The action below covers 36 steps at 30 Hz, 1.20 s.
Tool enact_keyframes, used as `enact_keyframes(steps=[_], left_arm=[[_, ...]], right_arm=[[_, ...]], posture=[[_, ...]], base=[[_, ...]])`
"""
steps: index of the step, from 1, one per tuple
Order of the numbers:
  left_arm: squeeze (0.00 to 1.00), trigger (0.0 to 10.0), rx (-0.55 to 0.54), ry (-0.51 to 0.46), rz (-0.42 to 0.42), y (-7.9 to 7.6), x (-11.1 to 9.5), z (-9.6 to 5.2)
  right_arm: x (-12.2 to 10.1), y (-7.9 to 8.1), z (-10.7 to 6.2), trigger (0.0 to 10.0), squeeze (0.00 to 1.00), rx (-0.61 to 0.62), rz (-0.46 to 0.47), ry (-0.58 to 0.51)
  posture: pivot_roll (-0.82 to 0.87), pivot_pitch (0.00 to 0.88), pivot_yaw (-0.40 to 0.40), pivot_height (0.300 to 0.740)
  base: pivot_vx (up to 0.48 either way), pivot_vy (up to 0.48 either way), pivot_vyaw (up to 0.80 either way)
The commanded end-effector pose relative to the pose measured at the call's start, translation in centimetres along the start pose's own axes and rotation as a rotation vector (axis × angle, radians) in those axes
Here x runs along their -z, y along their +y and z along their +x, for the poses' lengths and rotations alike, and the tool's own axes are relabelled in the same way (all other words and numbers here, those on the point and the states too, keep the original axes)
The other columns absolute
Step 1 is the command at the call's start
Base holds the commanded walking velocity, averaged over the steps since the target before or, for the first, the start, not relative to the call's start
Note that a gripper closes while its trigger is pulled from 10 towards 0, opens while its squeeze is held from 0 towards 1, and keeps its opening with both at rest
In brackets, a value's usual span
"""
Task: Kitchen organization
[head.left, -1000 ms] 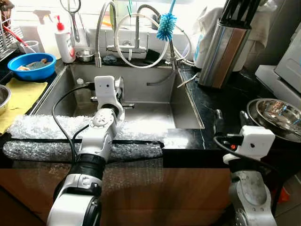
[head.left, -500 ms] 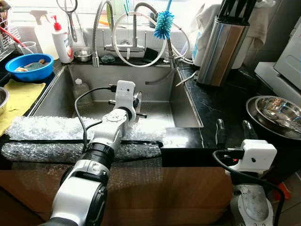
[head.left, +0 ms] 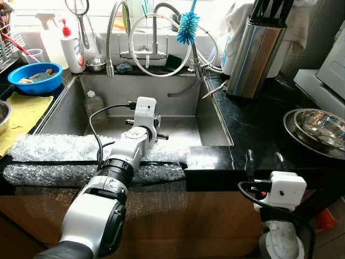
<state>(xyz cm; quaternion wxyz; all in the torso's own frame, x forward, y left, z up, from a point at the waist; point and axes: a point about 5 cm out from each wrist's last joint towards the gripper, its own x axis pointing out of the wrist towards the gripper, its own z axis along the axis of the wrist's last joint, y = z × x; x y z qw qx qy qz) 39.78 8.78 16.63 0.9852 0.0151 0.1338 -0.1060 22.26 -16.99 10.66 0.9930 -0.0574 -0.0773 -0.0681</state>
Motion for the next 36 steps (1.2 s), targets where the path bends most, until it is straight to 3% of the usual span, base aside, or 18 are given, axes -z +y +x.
enact_keyframes(steps=[1,13,14,15,25,28,29,30,31,32,33,36], left_arm=[[0.00,10.0,-0.020,-0.005,0.021,0.3,-0.4,0.1],[0.00,10.0,-0.035,0.035,0.023,0.6,0.0,0.2],[0.10,10.0,-0.034,0.037,0.023,0.6,0.0,0.2],[1.00,10.0,-0.031,0.039,0.024,0.5,0.0,0.2],[1.00,10.0,-0.029,0.032,0.019,0.4,-0.1,0.2],[1.00,10.0,-0.038,-0.042,0.002,0.5,-1.0,0.2],[0.00,10.0,-0.052,-0.176,-0.038,0.9,-2.7,-0.1],[0.00,10.0,-0.066,-0.259,-0.067,1.2,-3.7,-0.5],[0.00,10.0,-0.066,-0.259,-0.067,1.2,-3.7,-0.5],[0.00,10.0,-0.088,-0.383,-0.099,2.1,-5.1,-1.2],[0.00,10.0,-0.088,-0.383,-0.099,2.1,-5.1,-1.2],[0.00,10.0,-0.131,-0.545,-0.122,4.0,-6.4,-2.9]], right_arm=[[-0.2,0.2,0.4,10.0,0.00,-0.007,0.018,-0.014],[1.0,0.1,0.4,10.0,0.00,0.019,0.049,0.033],[1.0,0.1,0.5,10.0,0.00,0.018,0.048,0.033],[1.0,0.1,0.5,10.0,0.00,0.018,0.049,0.033],[0.8,0.3,0.9,10.0,0.00,0.013,0.052,0.026],[0.5,0.3,1.1,10.0,0.00,0.012,0.053,0.014],[0.2,0.4,1.3,10.0,0.00,0.009,0.054,0.004],[0.1,0.3,1.4,10.0,0.00,0.011,0.055,-0.001],[0.1,0.3,1.4,10.0,0.00,0.011,0.055,-0.001],[0.0,0.2,1.5,10.0,0.00,0.014,0.055,-0.008],[0.0,0.2,1.5,10.0,0.00,0.014,0.055,-0.008],[-0.2,0.2,1.8,10.0,0.00,0.011,0.054,-0.018]], posture=[[-0.11,0.021,-0.014,0.740],[-0.11,0.021,-0.013,0.740],[-0.11,0.021,-0.013,0.740],[-0.11,0.022,-0.013,0.740],[-0.11,0.018,-0.016,0.740],[-0.11,0.018,-0.016,0.740],[-0.12,0.018,-0.016,0.740],[-0.12,0.018,-0.018,0.740],[-0.12,0.018,-0.018,0.740],[-0.11,0.019,-0.017,0.740],[-0.11,0.019,-0.017,0.740],[-0.11,0.018,-0.017,0.740]], base=[[0.000,0.000,0.00],[0.000,0.000,0.00],[0.000,0.000,0.00],[0.000,0.000,0.00],[0.000,0.000,0.00],[0.000,0.000,0.00],[0.000,0.000,0.00],[0.000,0.000,0.00],[0.000,0.000,0.00],[0.000,0.000,0.00],[0.000,0.000,0.00],[0.000,0.000,0.00]])
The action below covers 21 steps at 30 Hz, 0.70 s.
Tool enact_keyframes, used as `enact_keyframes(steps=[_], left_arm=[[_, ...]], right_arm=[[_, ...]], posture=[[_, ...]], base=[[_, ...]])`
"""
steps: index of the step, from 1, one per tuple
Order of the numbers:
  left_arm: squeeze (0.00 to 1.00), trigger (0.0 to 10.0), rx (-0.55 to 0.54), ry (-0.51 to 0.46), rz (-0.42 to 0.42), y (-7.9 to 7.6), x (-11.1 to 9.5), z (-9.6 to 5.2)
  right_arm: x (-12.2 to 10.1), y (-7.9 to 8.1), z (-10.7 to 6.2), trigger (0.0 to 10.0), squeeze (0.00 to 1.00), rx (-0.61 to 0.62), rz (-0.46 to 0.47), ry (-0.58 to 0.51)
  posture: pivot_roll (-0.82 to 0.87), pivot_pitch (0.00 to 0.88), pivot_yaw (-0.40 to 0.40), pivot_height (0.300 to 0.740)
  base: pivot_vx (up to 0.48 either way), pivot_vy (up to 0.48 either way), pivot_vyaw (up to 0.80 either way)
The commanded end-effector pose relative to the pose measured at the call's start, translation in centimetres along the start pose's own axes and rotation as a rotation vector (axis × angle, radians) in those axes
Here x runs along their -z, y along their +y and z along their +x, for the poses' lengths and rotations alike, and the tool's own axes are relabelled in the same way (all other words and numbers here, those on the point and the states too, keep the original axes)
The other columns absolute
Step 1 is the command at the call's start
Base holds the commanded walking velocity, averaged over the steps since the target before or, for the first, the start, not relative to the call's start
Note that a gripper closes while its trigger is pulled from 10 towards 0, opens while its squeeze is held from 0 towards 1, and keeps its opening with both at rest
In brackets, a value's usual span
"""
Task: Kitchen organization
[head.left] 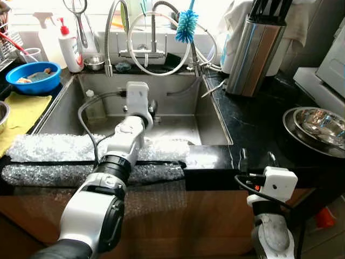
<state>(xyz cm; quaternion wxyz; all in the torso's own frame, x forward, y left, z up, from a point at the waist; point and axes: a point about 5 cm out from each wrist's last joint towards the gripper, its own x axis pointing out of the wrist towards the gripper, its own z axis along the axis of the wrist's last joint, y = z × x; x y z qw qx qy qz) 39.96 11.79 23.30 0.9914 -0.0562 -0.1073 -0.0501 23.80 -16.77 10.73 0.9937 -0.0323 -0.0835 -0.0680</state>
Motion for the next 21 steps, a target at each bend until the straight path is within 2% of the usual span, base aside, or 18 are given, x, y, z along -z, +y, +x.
enact_keyframes(steps=[1,2,3,4,5,6,9,14,21], left_arm=[[0.00,10.0,-0.040,-0.067,-0.011,1.3,-0.6,-0.6],[0.00,10.0,-0.040,-0.067,-0.011,1.3,-0.6,-0.6],[0.00,10.0,-0.064,-0.132,-0.001,3.0,-1.3,-1.6],[0.00,10.0,-0.078,-0.161,0.002,3.9,-1.5,-2.3],[0.00,10.0,-0.078,-0.161,0.002,3.9,-1.5,-2.3],[0.00,10.0,-0.107,-0.208,0.026,5.6,-2.1,-3.6],[0.00,10.0,-0.127,-0.243,0.071,7.4,-2.6,-5.6],[0.00,10.0,-0.127,-0.254,0.111,8.1,-2.7,-8.2],[0.00,10.0,-0.127,-0.206,0.146,7.5,-2.0,-11.3]], right_arm=[[-0.4,-0.2,0.3,10.0,0.00,0.005,0.002,-0.011],[-0.4,-0.2,0.3,10.0,0.00,0.005,0.002,-0.011],[-0.5,-0.1,0.4,10.0,0.00,0.004,0.006,-0.018],[-0.6,0.0,0.5,10.0,0.00,0.005,0.007,-0.021],[-0.6,0.0,0.5,10.0,0.00,0.005,0.007,-0.021],[-0.8,0.0,0.6,10.0,0.00,0.005,0.008,-0.027],[-0.9,0.0,0.6,10.0,0.00,0.005,0.008,-0.033],[-1.2,-0.1,1.0,10.0,0.00,0.005,0.007,-0.047],[-2.3,0.0,1.4,10.0,0.00,0.005,0.011,-0.083]], posture=[[-0.11,0.018,-0.017,0.740],[-0.11,0.018,-0.017,0.740],[-0.11,0.012,-0.012,0.740],[-0.11,0.012,-0.011,0.740],[-0.11,0.012,-0.011,0.740],[-0.11,0.012,-0.009,0.740],[-0.11,0.008,-0.004,0.740],[-0.11,0.000,0.001,0.740],[-0.13,0.000,0.004,0.740]], base=[[0.000,0.000,0.00],[0.000,0.000,0.00],[0.000,0.000,0.00],[0.000,0.000,0.00],[0.000,0.000,0.00],[0.000,0.000,0.00],[0.000,0.000,0.00],[0.000,0.000,0.00],[0.000,0.000,0.00]])
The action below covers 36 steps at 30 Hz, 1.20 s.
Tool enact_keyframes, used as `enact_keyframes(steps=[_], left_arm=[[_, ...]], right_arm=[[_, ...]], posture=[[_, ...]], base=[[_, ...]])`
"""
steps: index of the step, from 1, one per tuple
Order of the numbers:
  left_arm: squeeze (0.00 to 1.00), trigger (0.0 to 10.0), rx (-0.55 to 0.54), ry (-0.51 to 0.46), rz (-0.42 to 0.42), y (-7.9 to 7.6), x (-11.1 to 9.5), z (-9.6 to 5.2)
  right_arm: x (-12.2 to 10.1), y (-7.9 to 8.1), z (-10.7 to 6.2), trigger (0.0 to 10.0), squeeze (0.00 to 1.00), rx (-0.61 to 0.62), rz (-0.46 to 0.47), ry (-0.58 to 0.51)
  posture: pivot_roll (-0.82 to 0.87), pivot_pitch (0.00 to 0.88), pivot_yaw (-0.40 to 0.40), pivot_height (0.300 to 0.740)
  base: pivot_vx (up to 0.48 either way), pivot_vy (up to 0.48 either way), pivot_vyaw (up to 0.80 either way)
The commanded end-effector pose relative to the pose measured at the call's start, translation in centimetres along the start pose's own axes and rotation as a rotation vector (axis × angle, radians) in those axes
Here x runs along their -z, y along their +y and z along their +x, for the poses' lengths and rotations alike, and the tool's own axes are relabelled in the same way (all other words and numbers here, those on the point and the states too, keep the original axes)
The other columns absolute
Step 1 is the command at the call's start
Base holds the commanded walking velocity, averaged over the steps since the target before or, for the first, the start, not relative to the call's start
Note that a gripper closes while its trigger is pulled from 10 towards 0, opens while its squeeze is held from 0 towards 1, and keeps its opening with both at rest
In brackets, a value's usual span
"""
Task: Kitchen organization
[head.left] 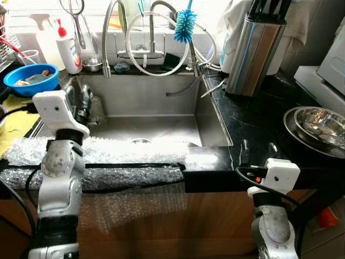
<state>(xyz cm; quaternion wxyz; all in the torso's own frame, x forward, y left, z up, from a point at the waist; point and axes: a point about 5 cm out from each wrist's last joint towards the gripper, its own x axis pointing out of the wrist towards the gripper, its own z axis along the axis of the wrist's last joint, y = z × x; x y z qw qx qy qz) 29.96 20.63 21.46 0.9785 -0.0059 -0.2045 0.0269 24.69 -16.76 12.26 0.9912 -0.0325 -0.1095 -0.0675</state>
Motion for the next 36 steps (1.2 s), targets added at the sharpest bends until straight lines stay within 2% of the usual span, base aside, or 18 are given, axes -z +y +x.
enact_keyframes(steps=[1,22,23,25,31,36], left_arm=[[0.00,10.0,0.005,-0.002,0.020,-0.2,-0.7,-0.5],[0.00,10.0,0.002,0.039,0.020,-0.3,-1.2,-1.2],[0.00,10.0,-0.009,0.079,0.048,0.0,-0.1,-2.8],[0.00,10.0,-0.032,0.129,0.103,0.0,1.9,-5.2],[0.00,10.0,0.007,0.130,0.106,-1.2,1.9,-4.9],[0.00,10.0,0.005,0.128,0.108,-1.2,1.9,-4.8]], right_arm=[[-0.9,-0.1,0.4,10.0,0.00,0.004,0.007,-0.032],[-1.0,-0.1,0.4,10.0,0.00,0.004,0.007,-0.030],[-1.3,-0.2,0.5,10.0,0.00,0.004,0.007,-0.039],[-1.8,0.2,0.8,10.0,0.00,-0.007,0.021,-0.060],[-1.8,0.2,1.0,10.0,0.00,-0.008,0.028,-0.056],[-1.9,0.4,1.2,10.0,0.00,-0.014,0.035,-0.054]], posture=[[-0.13,0.000,0.004,0.740],[-0.13,0.000,0.004,0.740],[-0.14,0.000,-0.003,0.740],[-0.14,0.000,-0.006,0.740],[-0.14,0.000,-0.007,0.740],[-0.13,0.000,-0.010,0.740]], base=[[0.000,0.000,0.00],[0.000,0.000,0.00],[0.000,0.000,0.00],[0.000,0.000,0.00],[0.000,0.000,0.00],[0.000,0.000,0.00]])
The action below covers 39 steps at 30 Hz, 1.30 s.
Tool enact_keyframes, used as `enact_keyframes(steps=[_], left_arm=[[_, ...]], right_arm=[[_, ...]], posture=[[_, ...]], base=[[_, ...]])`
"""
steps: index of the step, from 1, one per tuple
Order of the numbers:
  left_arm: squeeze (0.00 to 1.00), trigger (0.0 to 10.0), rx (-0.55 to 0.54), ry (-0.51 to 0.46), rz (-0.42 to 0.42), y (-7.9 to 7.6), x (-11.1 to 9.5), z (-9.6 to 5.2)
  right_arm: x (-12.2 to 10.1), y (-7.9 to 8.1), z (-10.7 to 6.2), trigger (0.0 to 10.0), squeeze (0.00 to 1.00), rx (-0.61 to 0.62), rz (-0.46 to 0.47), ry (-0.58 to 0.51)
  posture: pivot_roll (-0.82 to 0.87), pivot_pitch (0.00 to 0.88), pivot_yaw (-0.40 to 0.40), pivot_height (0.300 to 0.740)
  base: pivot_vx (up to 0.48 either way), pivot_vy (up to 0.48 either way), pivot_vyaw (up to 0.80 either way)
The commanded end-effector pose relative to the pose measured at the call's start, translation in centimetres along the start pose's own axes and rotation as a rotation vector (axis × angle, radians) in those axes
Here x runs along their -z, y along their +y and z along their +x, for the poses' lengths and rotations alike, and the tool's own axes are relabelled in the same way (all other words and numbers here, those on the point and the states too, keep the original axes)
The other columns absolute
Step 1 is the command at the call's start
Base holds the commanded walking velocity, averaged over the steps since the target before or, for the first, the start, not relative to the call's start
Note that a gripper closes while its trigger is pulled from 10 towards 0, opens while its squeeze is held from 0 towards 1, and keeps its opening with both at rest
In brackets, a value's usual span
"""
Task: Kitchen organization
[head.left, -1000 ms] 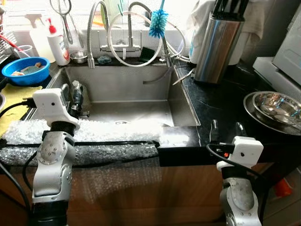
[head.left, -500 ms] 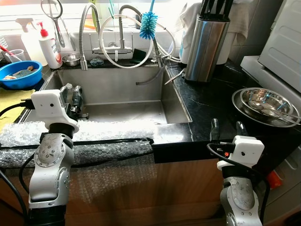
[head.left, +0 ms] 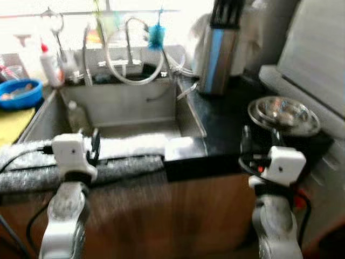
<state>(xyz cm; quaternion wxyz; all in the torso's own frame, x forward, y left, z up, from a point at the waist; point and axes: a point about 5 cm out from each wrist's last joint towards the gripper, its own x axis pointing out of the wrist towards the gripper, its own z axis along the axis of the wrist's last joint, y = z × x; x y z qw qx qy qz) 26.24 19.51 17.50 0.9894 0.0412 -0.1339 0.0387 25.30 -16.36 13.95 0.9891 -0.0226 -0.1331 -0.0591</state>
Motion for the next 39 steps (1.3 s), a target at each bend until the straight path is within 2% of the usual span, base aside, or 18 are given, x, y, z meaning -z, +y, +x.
enact_keyframes(steps=[1,9,16,20,23,26,29,33,39], left_arm=[[0.00,10.0,0.008,-0.013,0.008,-0.3,-0.4,0.2],[0.00,10.0,0.006,-0.031,0.005,-1.1,-0.8,1.0],[0.00,10.0,0.005,-0.030,0.005,-1.1,-0.8,1.1],[0.00,10.0,0.017,-0.014,0.010,-2.0,-0.6,2.0],[0.00,10.0,0.021,-0.014,0.000,-2.3,-0.6,2.0],[0.00,10.0,0.026,-0.012,-0.009,-2.6,-0.6,2.1],[0.00,10.0,0.025,-0.012,-0.009,-2.6,-0.6,2.2],[0.00,10.0,0.020,-0.013,-0.010,-2.6,-0.6,2.4],[0.00,10.0,0.018,-0.012,-0.015,-2.8,-0.6,2.5]], right_arm=[[-0.3,0.0,0.3,10.0,0.00,-0.001,0.011,-0.008],[-0.3,0.2,0.7,10.0,0.00,-0.008,0.010,0.001],[-0.3,0.2,0.7,10.0,0.00,-0.008,0.010,0.002],[-0.5,0.4,1.1,10.0,0.00,-0.025,0.008,0.003],[-0.5,0.4,1.1,10.0,0.00,-0.023,0.009,-0.002],[-0.6,0.4,1.2,10.0,0.00,-0.043,-0.029,-0.008],[-0.7,0.5,1.3,10.0,0.00,-0.051,-0.034,-0.008],[-0.6,0.5,1.3,10.0,0.00,-0.043,-0.008,0.001],[-0.8,0.5,1.5,10.0,0.00,-0.057,-0.041,-0.007]], posture=[[-0.13,0.000,-0.010,0.740],[-0.13,0.000,-0.012,0.740],[-0.13,0.000,-0.012,0.740],[-0.13,0.000,-0.015,0.740],[-0.13,0.000,-0.015,0.740],[-0.13,0.001,-0.018,0.740],[-0.13,0.003,-0.020,0.740],[-0.13,0.010,-0.025,0.740],[-0.14,0.017,-0.030,0.740]], base=[[0.000,0.000,0.00],[0.000,0.000,0.00],[0.000,0.000,0.00],[0.000,0.000,0.19],[0.000,0.000,0.00],[0.000,0.000,0.00],[0.000,0.000,0.77],[0.000,0.000,0.00],[0.120,0.000,0.00]])
